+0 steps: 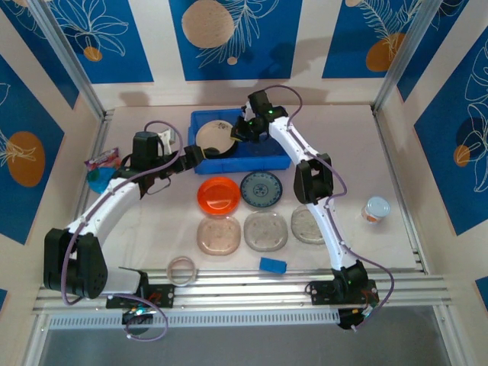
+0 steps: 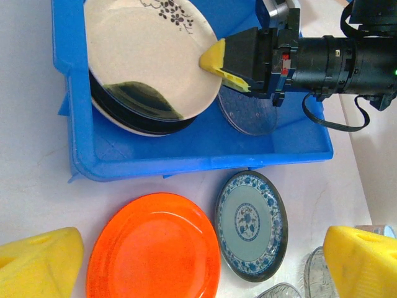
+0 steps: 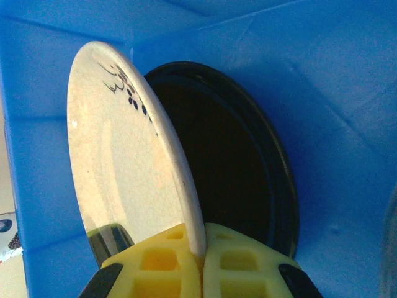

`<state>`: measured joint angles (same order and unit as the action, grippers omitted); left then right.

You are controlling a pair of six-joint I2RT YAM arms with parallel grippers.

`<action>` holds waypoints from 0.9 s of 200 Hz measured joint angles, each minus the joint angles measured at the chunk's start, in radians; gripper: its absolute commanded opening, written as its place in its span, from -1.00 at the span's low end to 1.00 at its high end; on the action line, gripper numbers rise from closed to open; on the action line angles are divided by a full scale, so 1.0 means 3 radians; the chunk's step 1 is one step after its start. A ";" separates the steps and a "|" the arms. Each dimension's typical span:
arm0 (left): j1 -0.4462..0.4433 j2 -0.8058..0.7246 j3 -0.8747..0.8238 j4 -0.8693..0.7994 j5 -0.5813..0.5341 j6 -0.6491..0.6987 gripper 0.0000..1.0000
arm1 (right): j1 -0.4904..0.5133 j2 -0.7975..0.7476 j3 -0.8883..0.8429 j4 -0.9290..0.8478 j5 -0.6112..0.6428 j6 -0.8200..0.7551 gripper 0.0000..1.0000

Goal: Place the plates into the plastic bin on the countertop

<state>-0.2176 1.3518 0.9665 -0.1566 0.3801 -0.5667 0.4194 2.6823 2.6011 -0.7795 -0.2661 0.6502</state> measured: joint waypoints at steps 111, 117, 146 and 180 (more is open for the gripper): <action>-0.0055 0.0153 0.0000 0.0005 -0.0036 0.0001 0.97 | 0.0095 0.0000 0.0076 -0.0169 0.0150 -0.0037 -0.52; -0.0056 0.0154 0.0000 0.0009 -0.0038 0.0001 0.97 | 0.0095 0.0000 0.0085 -0.0182 0.0155 -0.0042 -0.49; -0.0069 0.0174 0.0001 0.0017 -0.0051 0.0001 0.97 | 0.0094 0.0000 0.0131 -0.0252 0.0216 -0.0066 -0.36; -0.0081 0.0186 0.0001 0.0027 -0.0053 0.0001 0.97 | 0.0094 0.0000 0.0144 -0.0376 0.0356 -0.0131 -0.23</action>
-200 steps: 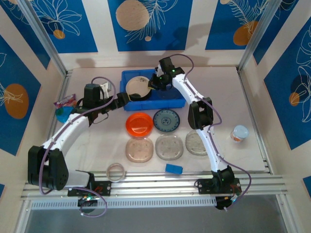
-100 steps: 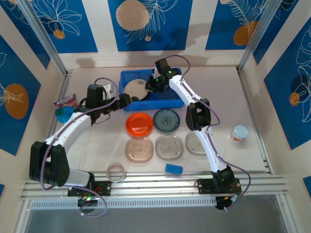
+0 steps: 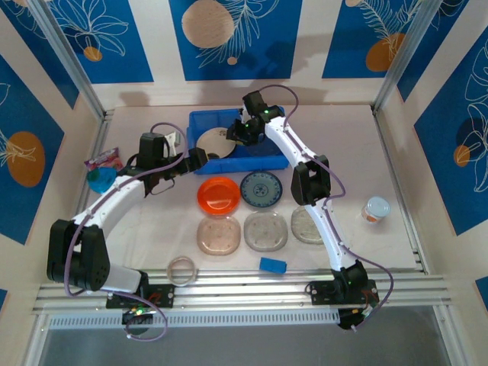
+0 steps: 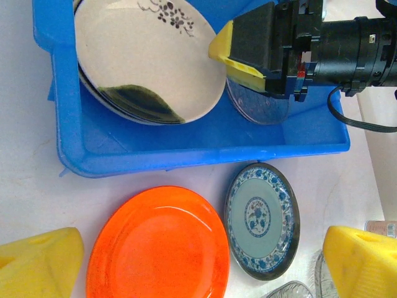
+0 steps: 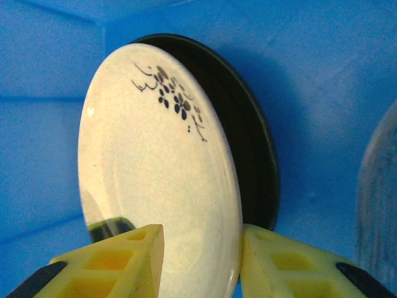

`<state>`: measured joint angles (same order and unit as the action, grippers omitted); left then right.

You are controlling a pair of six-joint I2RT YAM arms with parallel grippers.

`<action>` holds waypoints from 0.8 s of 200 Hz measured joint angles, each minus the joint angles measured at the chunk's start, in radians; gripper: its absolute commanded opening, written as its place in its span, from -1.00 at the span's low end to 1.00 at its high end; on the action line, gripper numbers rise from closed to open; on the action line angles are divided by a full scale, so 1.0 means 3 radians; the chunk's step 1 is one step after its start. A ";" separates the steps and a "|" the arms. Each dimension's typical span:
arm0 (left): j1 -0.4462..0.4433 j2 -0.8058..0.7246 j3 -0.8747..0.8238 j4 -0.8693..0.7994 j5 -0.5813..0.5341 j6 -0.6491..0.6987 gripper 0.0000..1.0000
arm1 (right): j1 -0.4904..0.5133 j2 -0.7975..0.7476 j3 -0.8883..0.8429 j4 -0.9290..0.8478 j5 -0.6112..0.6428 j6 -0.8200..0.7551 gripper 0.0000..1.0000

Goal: Place the plates into the plastic bin on the countertop

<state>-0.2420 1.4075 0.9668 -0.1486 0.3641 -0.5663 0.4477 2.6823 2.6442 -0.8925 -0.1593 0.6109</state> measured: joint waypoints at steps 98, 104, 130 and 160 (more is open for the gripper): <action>-0.0061 0.0075 0.0000 0.0038 -0.0037 0.0000 0.97 | 0.0008 0.0000 0.0000 -0.0149 0.0235 -0.0075 -0.20; -0.0061 0.0075 0.0000 0.0038 -0.0039 0.0000 0.97 | 0.0013 0.0000 0.0000 -0.0158 0.0273 -0.0079 -0.18; -0.0064 0.0075 0.0000 0.0038 -0.0061 0.0000 0.97 | 0.0056 0.0000 0.0000 -0.0209 0.0441 -0.0123 -0.17; -0.0076 0.0078 0.0000 0.0046 -0.0062 -0.0001 0.97 | 0.0136 0.0000 0.0000 -0.0209 0.0510 -0.0151 -0.17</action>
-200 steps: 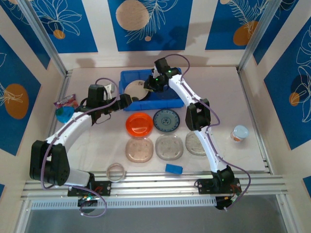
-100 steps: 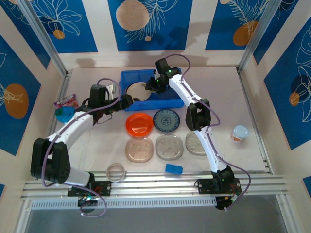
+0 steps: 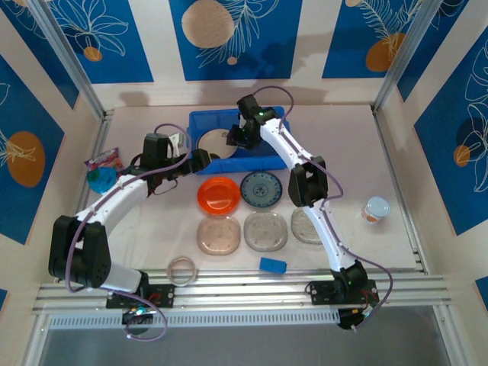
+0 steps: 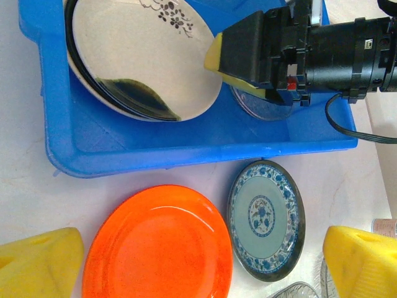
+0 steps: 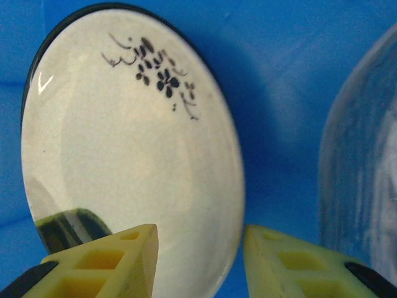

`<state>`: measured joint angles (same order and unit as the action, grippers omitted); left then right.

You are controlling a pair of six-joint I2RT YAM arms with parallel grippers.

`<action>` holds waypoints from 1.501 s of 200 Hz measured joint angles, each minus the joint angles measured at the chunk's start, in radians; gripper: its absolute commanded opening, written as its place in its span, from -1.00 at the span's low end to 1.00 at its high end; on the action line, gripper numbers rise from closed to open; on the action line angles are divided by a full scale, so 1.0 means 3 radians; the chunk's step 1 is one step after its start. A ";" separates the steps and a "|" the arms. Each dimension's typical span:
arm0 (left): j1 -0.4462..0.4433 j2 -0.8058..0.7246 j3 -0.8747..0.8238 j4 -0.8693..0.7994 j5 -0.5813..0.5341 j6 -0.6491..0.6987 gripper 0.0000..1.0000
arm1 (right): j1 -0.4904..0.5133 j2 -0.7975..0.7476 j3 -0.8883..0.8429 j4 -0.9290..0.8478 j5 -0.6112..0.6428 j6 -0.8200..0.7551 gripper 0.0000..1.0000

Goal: Place the plates into the plastic bin on the countertop

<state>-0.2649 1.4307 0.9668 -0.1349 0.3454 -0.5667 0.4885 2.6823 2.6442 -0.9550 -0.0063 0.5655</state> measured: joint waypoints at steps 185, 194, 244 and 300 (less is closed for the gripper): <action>-0.0712 0.0107 0.0103 0.0072 -0.0196 0.0090 0.85 | -0.0106 -0.2415 -0.2492 0.1092 0.0582 -0.0080 -0.03; -0.0813 0.0108 0.0117 0.0086 -0.0197 0.0092 0.82 | -0.0135 -0.2747 -0.2870 0.1226 0.0623 -0.0057 -0.03; -0.1438 0.0334 0.0409 0.0142 -0.0219 0.0155 0.50 | -0.0319 -0.4205 -0.4421 0.1497 0.0735 0.0192 -0.03; -0.1991 0.0914 0.0793 0.0123 -0.0312 0.0267 0.25 | -0.0773 -0.5052 -0.5147 0.1411 0.0690 0.0408 -0.04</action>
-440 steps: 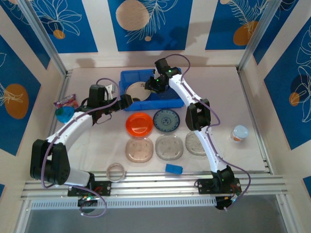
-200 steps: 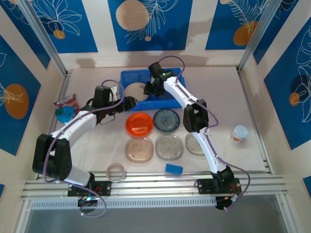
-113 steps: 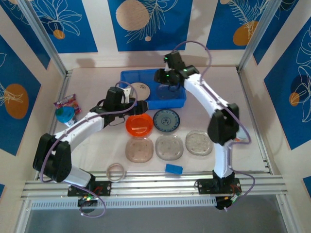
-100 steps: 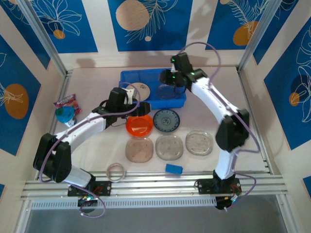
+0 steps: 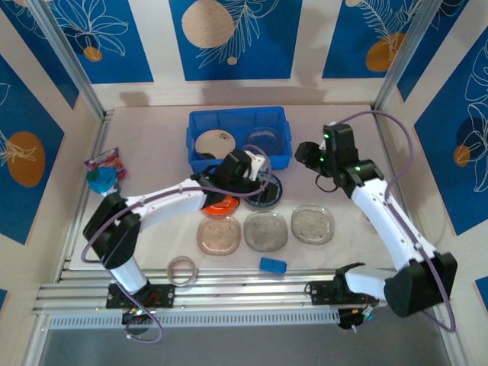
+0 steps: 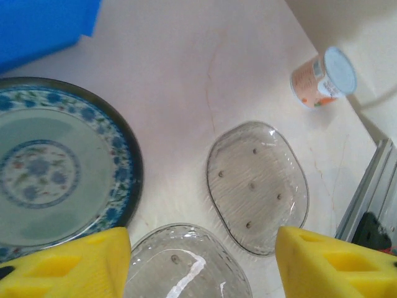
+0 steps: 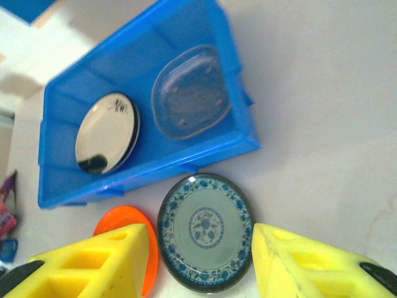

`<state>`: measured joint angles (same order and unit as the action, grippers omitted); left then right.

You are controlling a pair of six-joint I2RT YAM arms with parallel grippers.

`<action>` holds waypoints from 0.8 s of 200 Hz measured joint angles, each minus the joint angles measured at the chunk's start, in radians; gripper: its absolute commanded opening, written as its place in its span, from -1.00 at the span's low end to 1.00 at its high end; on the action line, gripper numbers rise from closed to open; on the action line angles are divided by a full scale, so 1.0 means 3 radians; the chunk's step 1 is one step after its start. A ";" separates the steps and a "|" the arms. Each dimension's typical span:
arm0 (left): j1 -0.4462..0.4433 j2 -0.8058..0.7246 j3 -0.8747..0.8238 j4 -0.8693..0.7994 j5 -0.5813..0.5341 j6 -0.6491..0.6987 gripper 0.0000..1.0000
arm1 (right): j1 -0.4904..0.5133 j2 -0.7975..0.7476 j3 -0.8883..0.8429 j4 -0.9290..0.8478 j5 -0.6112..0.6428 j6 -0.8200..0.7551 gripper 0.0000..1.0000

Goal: Place the plates into the plastic bin on the countertop

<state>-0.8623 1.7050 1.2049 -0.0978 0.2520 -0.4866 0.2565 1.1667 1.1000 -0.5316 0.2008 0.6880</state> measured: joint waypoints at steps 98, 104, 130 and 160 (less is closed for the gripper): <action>-0.0345 0.0997 0.0765 -0.0211 0.0093 0.0086 0.11 | -0.0427 -0.0393 -0.0310 0.0017 -0.0253 0.0085 -0.05; -0.0345 0.1029 0.0781 -0.0224 0.0093 0.0088 0.11 | -0.0430 -0.0393 -0.0329 0.0018 -0.0261 0.0086 -0.05; -0.0345 0.1148 0.0882 -0.0295 0.0093 0.0127 0.11 | -0.0434 -0.0393 -0.0352 0.0029 -0.0299 0.0097 -0.06; -0.0345 0.1289 0.0993 -0.0324 0.0093 0.0174 0.11 | -0.0434 -0.0393 -0.0406 0.0097 -0.0355 0.0123 -0.06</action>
<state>-0.9657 2.0918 1.5028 -0.1951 0.2798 -0.4343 0.1265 1.0489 0.9783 -0.5026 0.0944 0.7250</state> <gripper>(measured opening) 0.556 0.472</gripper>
